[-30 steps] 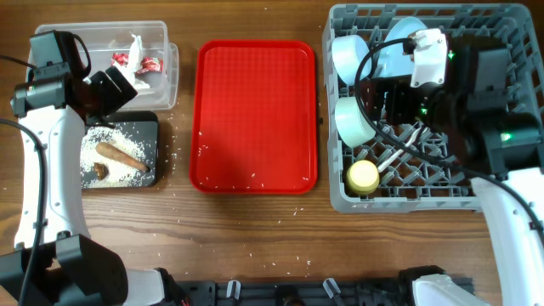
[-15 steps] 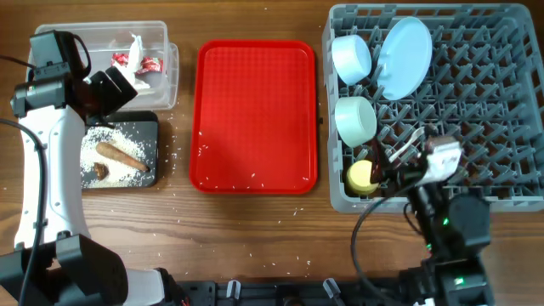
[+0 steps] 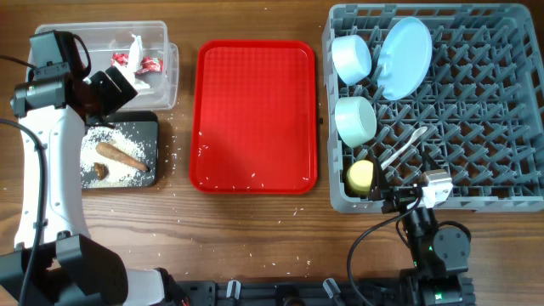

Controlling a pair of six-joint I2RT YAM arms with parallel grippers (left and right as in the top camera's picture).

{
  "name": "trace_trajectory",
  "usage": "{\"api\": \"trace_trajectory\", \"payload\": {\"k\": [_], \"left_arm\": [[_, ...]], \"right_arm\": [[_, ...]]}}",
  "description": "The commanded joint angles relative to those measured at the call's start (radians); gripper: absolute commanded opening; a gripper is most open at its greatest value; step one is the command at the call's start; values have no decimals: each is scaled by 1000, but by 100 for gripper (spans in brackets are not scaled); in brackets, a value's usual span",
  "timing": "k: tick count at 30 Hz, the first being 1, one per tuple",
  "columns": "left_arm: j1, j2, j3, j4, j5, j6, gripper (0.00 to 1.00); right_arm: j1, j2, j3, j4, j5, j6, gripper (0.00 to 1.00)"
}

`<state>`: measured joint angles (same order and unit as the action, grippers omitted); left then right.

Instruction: Sort waste into correct bins and load items into the dishwasher rack

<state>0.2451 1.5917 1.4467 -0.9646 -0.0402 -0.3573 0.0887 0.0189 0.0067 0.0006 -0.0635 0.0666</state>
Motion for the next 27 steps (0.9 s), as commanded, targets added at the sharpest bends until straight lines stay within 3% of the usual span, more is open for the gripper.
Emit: {"api": "trace_trajectory", "payload": {"k": [1,21,27], "left_arm": [[4,6,12,-1,-6,-3,100],[3,4,12,0,-6,-3,100],[-113,-125,12,6,-48,28,100]], "right_arm": [[-4,-15,-2,3,-12,13,100],[-4,-8,-2,2,-11,13,99],[-4,-8,-2,3,-11,13,100]]}}
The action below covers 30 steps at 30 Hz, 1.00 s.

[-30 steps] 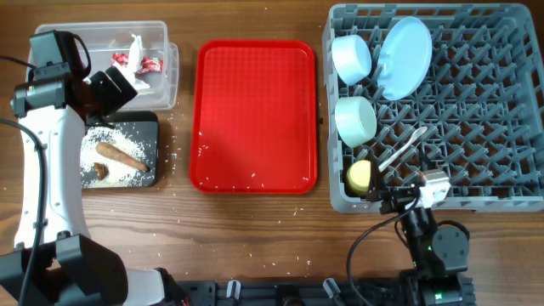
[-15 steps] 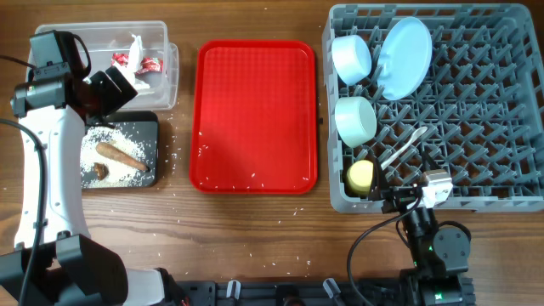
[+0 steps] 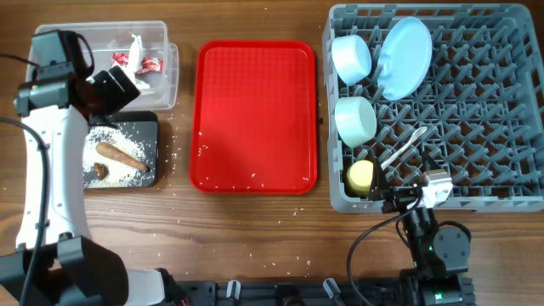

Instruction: Sort waste into correct bins and load items into the dishwasher rack

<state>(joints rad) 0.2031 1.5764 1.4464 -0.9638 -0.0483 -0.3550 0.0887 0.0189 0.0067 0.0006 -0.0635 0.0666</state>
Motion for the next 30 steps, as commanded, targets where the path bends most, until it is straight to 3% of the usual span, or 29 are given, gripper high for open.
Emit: {"api": "trace_trajectory", "payload": {"k": [1,7,11,15,16,18,25,30], "left_arm": [[-83,-125,12,5,-40,26,100],[-121,-317,0,8,-27,26,100],[-123,-488,-195,269,31,34,100],[-123,-701,-550,622,82,34,100],[-123,-821,-731,772,93,33,100],[-123,-918,-852,843,93,33,100],[-151,-1278,-1225,1010,80,37,100],[-188,-1445,-1341,1010,47,41,100]], "right_arm": [[-4,-8,-2,3,-11,13,100],[-4,-8,-2,3,-12,13,100],[-4,-8,-2,3,-11,13,100],[-4,-8,-2,3,-12,13,100],[-4,-8,-2,3,-12,13,100],[-4,-8,-2,3,-12,13,100],[-4,-8,-2,3,-12,13,100],[-4,-8,-2,3,-12,13,100]]}}
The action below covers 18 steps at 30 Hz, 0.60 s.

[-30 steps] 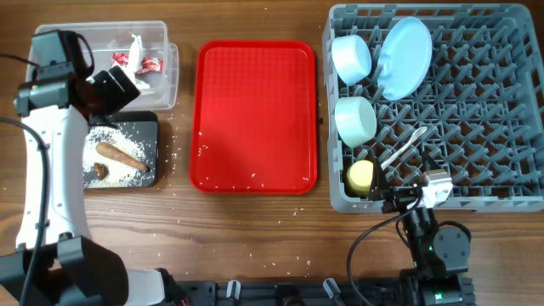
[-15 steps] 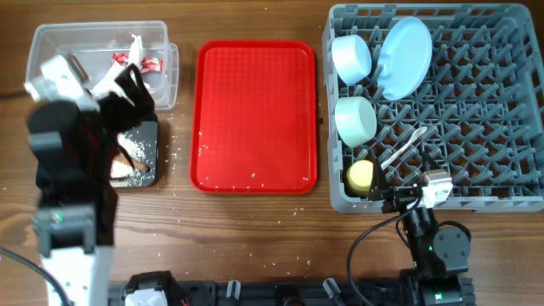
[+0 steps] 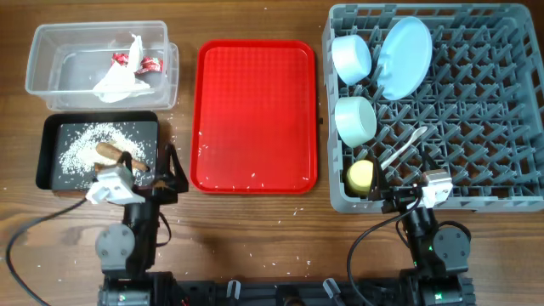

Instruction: Sort waste into correct bins and load items into the dishwasher rack

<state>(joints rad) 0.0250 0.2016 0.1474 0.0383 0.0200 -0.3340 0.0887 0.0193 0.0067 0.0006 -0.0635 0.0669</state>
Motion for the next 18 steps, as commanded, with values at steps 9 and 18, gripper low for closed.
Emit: {"api": "trace_trajectory", "payload": {"k": [9,18], "left_arm": [[-10,-199,-121,8,-21,39,100],[-10,-199,-141,-117,-7,39,100]], "right_arm": [[-4,-8,-2,3,-12,13,100],[-4,-8,-2,3,-12,13,100]]}}
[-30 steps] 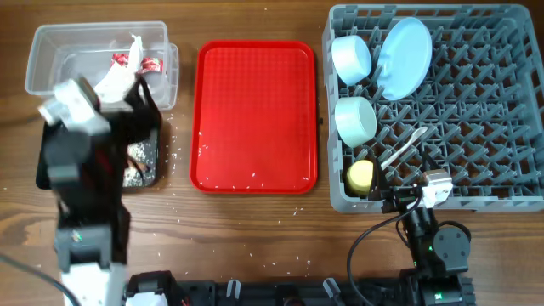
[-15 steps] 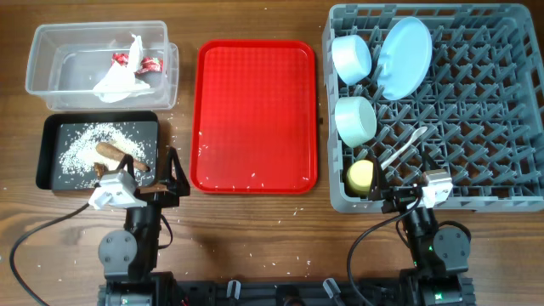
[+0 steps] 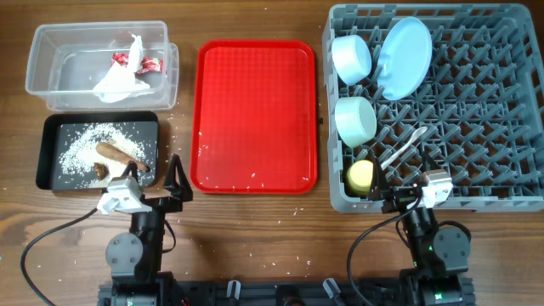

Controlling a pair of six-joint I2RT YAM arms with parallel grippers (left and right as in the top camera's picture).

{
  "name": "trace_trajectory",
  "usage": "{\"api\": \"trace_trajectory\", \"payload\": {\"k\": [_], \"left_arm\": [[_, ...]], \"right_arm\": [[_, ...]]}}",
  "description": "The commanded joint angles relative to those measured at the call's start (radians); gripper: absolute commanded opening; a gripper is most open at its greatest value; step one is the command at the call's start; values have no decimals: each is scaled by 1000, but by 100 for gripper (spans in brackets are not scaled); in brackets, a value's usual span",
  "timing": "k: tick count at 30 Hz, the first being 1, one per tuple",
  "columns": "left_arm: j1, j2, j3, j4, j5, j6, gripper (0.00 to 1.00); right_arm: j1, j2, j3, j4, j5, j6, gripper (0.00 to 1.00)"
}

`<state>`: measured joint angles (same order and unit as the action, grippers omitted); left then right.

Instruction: Sort waste into correct bins and load items into the dishwasher rack

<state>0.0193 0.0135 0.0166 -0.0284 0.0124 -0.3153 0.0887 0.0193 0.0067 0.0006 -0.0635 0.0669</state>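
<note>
A clear plastic bin (image 3: 51,72) at the back left holds a crumpled white napkin (image 3: 115,78) and red-and-white wrappers (image 3: 134,59). In front of it a black tray (image 3: 47,166) carries scattered rice and brown food scraps (image 3: 119,155). The red tray (image 3: 255,115) bears only a few grains. The grey dishwasher rack (image 3: 476,110) holds two pale cups (image 3: 351,58), a blue plate (image 3: 404,58), a yellow item (image 3: 361,176) and a white utensil (image 3: 404,146). My left gripper (image 3: 175,174) is open and empty by the red tray's front left corner. My right gripper (image 3: 391,201) rests at the rack's front edge.
The wooden table's front strip holds both folded arms and their cables. Stray rice grains lie around the black tray and in front of the red tray. The rack's right half has open slots.
My left arm, folded at the front edge, has shifted slightly to the right, its gripper now nearer the red tray's corner. Everything else is unchanged.
My left arm was stretched over the clear bin with its gripper at the white napkin, and stayed there a second later. Then it was folded back at the table's front with the napkin lying in the bin. The right arm has not moved.
</note>
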Motion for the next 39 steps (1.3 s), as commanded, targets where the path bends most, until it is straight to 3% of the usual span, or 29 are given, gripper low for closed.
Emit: {"api": "trace_trajectory", "payload": {"k": [1,39], "left_arm": [[-5,-11,-10,-48,2,24,100],[-5,-11,-10,-48,17,20,100]], "right_arm": [[-4,-8,-2,3,-11,13,100],[-4,-8,-2,3,-11,13,100]]}}
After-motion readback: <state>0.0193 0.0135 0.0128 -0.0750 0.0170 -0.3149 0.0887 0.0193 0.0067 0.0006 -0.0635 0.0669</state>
